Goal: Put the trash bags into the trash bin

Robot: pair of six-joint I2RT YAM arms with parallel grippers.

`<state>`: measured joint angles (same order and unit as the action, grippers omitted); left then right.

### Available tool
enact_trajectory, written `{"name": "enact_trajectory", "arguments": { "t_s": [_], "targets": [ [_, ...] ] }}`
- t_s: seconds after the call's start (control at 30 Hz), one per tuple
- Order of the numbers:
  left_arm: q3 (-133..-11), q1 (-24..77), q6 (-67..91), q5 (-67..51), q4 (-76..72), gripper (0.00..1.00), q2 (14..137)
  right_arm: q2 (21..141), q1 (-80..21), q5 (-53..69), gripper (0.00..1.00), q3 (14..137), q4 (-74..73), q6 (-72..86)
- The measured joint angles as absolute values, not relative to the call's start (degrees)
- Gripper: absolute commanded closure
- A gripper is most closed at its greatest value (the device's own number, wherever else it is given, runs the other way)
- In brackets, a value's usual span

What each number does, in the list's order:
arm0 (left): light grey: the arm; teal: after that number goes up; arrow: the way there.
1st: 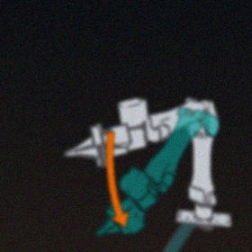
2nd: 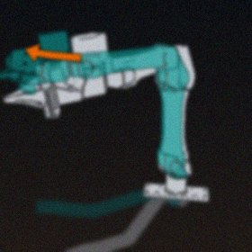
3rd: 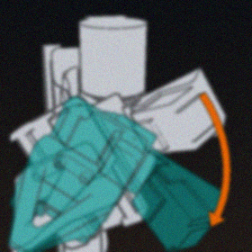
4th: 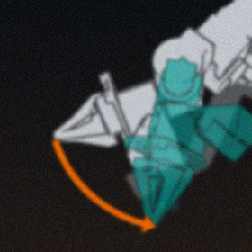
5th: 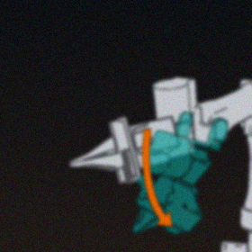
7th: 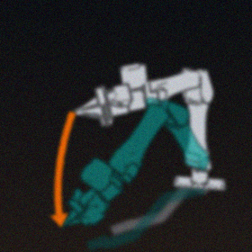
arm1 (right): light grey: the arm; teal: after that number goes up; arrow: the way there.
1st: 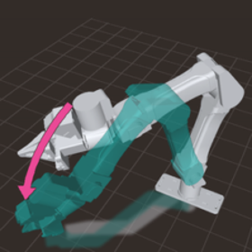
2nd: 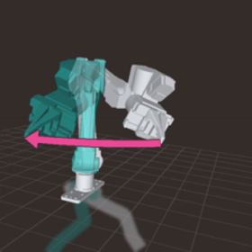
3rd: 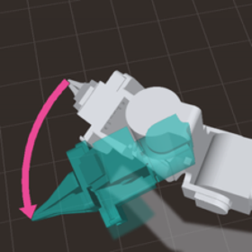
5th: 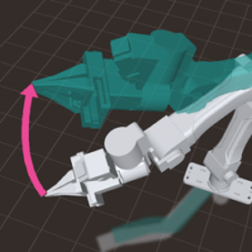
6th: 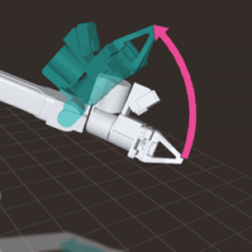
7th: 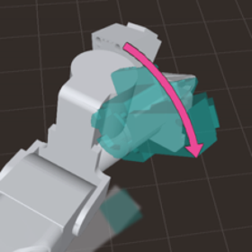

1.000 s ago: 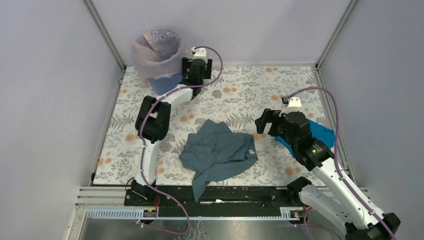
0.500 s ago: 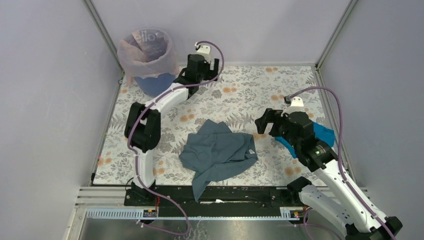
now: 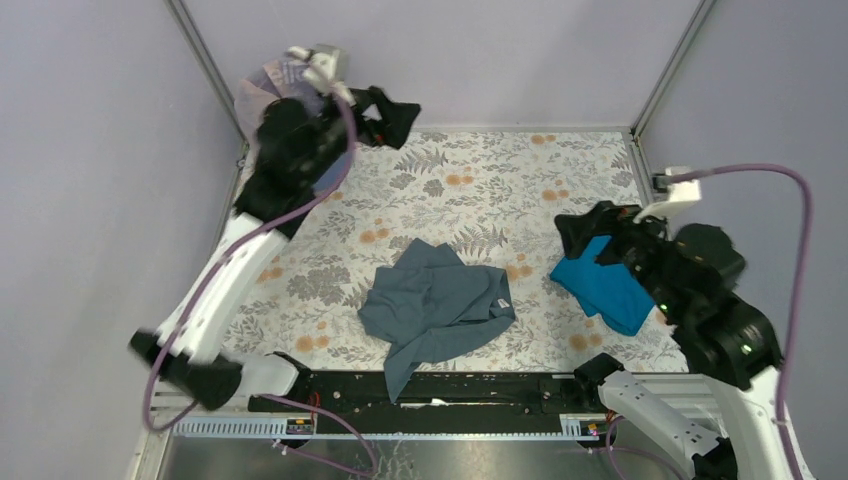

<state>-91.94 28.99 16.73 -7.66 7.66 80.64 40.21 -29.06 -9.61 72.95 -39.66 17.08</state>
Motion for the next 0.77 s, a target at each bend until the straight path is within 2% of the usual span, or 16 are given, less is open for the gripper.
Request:
{"name": "enact_trajectory", "arguments": {
  "t_s": [0.17, 0.3, 0.5, 0.77],
  "targets": [
    [-85.4, 29.2, 11.6, -6.4, 8.3, 0.01, 61.9, 39.0, -29.1, -9.6, 0.0, 83.1, -42.7, 15.7],
    [-84.0, 29.2, 8.5, -5.0, 9.5, 0.01, 53.4, 39.9, -29.1, -9.6, 0.0, 89.2, -44.4, 14.5],
    [-83.4, 29.2, 5.8, -4.1, 10.0, 0.01, 48.0, 43.0, -29.1, -9.4, 0.0, 96.1, -45.6, 13.4],
    [-81.4, 29.2, 5.4, -3.4, 9.5, 0.01, 47.3, 38.8, -29.1, -9.9, 0.01, 91.9, -44.5, 12.2]
  ]
}}
